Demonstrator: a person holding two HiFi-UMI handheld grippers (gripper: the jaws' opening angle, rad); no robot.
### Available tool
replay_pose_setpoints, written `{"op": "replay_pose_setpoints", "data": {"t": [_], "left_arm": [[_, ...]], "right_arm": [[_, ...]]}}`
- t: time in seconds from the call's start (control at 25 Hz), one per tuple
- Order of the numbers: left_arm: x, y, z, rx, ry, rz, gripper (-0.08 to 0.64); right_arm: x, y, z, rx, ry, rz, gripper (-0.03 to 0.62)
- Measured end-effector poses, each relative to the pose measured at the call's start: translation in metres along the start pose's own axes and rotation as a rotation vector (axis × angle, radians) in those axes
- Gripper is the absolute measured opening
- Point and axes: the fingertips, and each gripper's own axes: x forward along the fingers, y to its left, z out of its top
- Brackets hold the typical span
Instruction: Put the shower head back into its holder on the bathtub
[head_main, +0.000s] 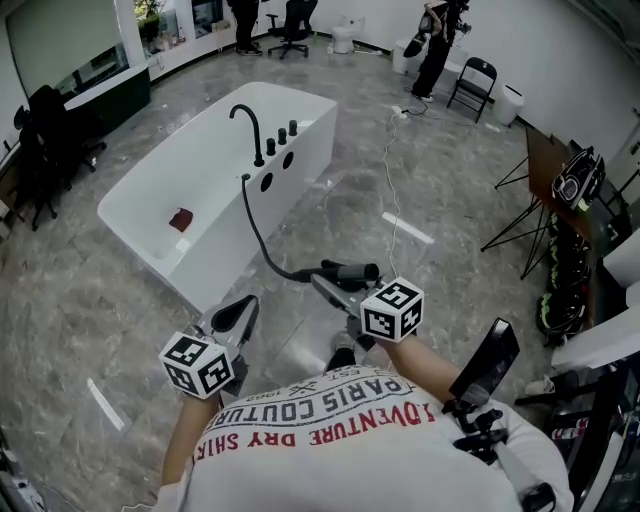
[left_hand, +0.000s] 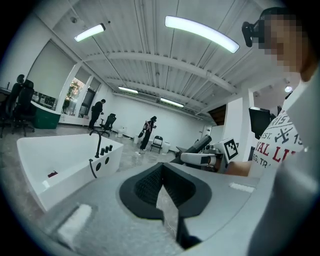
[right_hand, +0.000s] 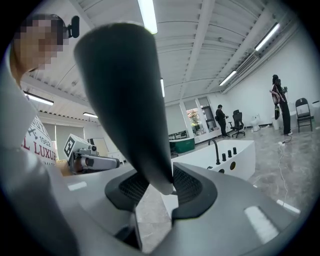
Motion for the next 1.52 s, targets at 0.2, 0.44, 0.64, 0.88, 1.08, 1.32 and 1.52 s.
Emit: {"op": "replay_pose_setpoints", "data": {"t": [0.2,0.44,0.64,0.88,1.08,1.32,1.52], "left_arm": [[-0.009,-0.007,0.003,-0.009,-0.046,-0.037,0.002],[-0.025,-0.006,0.001,-0.002,-0.044,-0.025,0.002],[-0.035,-0.005,0.01,0.031,-0.051,-0.015,0.002],[-0.028,0.003,-0.002,-0.005,-0.016,-0.004,0.002],[-0.001,0.01,-0.022,-0.024,0.05,-0.017,0.002],[0.026,0.043,-0.022,-0.056,0.085,0.024,0.002],[0.048,0.075,-0.015,-0.092,0.111,0.044,0.002]], "right_arm": [[-0.002,0.005,-0.002,-0.016,0.022,-0.016,0.138],[0.003,0.018,0.0,-0.001,0.018,-0.001,0.138],[0.006,0.024,0.009,-0.012,0.0,0.006,0.138],[0.006,0.014,0.017,0.016,-0.021,0.011,0.138],[0.003,-0.012,0.014,0.074,-0.055,0.003,0.138],[0.021,-0.06,0.027,0.111,-0.112,-0.01,0.138],[0.052,-0.097,0.047,0.121,-0.147,0.034,0.137]]}}
